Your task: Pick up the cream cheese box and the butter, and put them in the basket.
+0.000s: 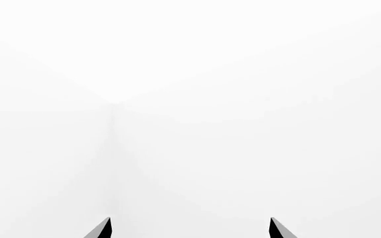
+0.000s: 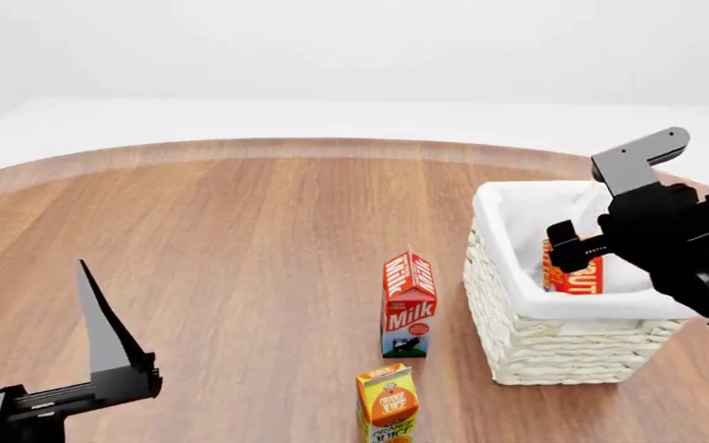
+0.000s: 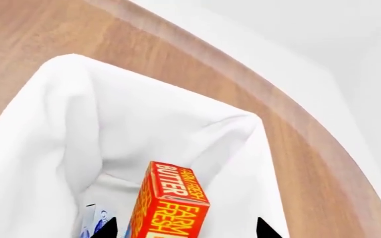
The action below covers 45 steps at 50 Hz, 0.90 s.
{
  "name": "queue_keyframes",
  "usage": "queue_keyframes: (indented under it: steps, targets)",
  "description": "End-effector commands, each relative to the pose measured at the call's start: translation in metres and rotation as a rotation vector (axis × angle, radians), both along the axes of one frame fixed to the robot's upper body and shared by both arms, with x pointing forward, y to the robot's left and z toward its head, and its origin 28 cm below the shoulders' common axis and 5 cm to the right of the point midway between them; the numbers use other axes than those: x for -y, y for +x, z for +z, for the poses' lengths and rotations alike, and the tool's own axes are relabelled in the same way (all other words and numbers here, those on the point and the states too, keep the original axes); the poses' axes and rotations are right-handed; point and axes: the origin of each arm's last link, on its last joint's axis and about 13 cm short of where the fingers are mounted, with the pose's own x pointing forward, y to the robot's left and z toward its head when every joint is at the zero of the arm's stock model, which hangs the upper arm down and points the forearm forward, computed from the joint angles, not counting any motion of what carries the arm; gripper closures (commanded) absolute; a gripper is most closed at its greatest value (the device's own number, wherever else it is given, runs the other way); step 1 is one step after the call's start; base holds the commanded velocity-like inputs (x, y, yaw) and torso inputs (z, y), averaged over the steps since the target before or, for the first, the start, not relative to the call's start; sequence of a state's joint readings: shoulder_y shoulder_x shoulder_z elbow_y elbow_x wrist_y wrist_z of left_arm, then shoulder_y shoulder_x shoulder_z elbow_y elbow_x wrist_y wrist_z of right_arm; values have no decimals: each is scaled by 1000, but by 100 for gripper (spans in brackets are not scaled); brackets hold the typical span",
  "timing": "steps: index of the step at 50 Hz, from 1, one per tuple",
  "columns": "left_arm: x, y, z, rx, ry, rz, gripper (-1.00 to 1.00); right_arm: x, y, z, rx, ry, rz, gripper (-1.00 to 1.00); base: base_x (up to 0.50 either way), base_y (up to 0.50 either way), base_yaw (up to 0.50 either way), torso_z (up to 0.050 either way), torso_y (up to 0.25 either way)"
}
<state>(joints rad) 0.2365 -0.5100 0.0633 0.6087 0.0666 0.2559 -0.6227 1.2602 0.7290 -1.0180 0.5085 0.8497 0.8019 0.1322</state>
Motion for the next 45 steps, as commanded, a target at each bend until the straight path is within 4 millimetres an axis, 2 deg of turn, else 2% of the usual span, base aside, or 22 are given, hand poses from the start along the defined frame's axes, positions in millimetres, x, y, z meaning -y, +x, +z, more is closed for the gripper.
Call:
queue_keyframes:
  steps: [1,4,7,13,22,25,30,33,36,41,45]
  targets:
    - [-2,0,1,10,2,12,-100,-13,-23,23,96,25,105,-100,0,0,0,0,0]
    - [-2,0,1,11,2,12,-100,-17,-40,29,128,12,143,-100,0,0,0,0,0]
    - [-1,-1,2,13,4,10,-100,-20,-68,42,208,-11,176,-100,0,0,0,0,3]
    - [-1,-2,3,17,6,9,-100,-22,-113,57,304,-33,215,-100,0,0,0,0,0]
    - [-1,-3,4,22,8,8,-100,-22,-154,68,401,-64,219,-100,0,0,0,0,0]
    - [0,-4,6,26,9,9,-100,-27,-173,71,467,-55,243,-100,0,0,0,0,0]
    - [0,-5,7,30,11,10,-100,-40,-190,77,604,-1,227,-100,0,0,0,0,0]
    - [0,-6,10,35,11,10,-100,-53,-195,68,688,60,208,-100,0,0,0,0,0]
    - [2,-7,13,44,15,4,-100,-56,-195,60,740,99,204,-100,0,0,0,0,0]
    - [7,-7,27,81,35,-15,-100,-61,-195,46,891,224,190,-100,0,0,0,0,0]
    - [12,-10,43,135,60,-25,-100,-68,-198,53,1086,322,177,-100,0,0,0,0,0]
